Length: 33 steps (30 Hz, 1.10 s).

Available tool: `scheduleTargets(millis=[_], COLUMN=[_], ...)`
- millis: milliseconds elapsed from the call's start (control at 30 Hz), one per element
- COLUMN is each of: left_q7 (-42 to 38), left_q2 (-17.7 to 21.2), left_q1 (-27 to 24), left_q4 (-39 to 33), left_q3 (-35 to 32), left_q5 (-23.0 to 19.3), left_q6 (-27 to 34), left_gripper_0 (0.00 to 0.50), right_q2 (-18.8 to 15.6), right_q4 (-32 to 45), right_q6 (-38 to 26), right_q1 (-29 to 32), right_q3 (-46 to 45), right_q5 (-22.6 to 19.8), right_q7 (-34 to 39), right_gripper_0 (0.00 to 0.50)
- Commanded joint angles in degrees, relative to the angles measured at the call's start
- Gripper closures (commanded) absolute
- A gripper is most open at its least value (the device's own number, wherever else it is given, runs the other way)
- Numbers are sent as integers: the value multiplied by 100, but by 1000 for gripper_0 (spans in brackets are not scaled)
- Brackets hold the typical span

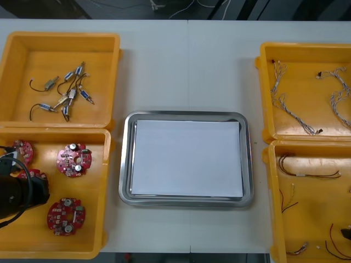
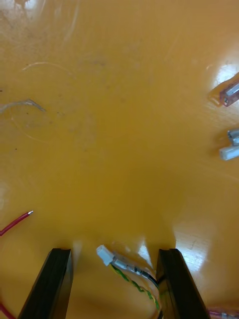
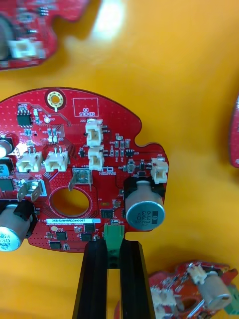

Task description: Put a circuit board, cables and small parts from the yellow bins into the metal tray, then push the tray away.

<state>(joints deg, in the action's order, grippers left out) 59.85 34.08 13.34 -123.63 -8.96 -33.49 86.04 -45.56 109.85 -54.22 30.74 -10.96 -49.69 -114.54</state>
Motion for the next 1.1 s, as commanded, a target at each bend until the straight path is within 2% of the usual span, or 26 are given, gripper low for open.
scheduleTargets(millis=[33, 67, 100, 133, 167, 300, 533, 767, 1000, 1100], left_q7=[-211, -220, -229, -220, -220, -237, -299, -413, -580, -668], left_q2=[248, 266, 292, 328, 372, 468, 714, 1013, 1356, 1479], left_q1=[-165, -182, -191, -209, -253, -429, -842, -1422, -2019, -2257], left_q4=[-222, -258, -284, -310, -354, -548, -943, -1277, -1383, -1383], left_q3=[-255, -273, -290, -299, -326, -387, -493, -501, -484, -343], left_q5=[-114, -140, -157, -184, -201, -298, -773, -1282, -2074, -2276], left_q6=[273, 309, 326, 361, 432, 801, 1504, 2295, 2396, 2396], left_gripper_0=[500, 500, 500, 500, 500, 500, 500, 500, 500, 500], right_q2=[135, 135, 135, 135, 135, 135, 135, 82, -93, -172], right_q4=[-16, -16, -16, -16, -16, -16, -8, 89, 291, 326], right_q6=[52, 52, 52, 52, 52, 52, 34, -414, -757, -809], right_q1=[-24, -24, -24, -24, -24, -24, -15, -77, -85, -112], right_q3=[85, 85, 85, 85, 85, 85, -82, -504, -838, -899], right_q5=[-32, -50, -50, -67, -76, -111, -340, -498, -507, -577], right_q7=[-122, -122, -113, -95, -95, -78, -113, -122, -86, -78], right_gripper_0=[265, 332, 378, 468, 500, 500, 500, 500, 500, 500])
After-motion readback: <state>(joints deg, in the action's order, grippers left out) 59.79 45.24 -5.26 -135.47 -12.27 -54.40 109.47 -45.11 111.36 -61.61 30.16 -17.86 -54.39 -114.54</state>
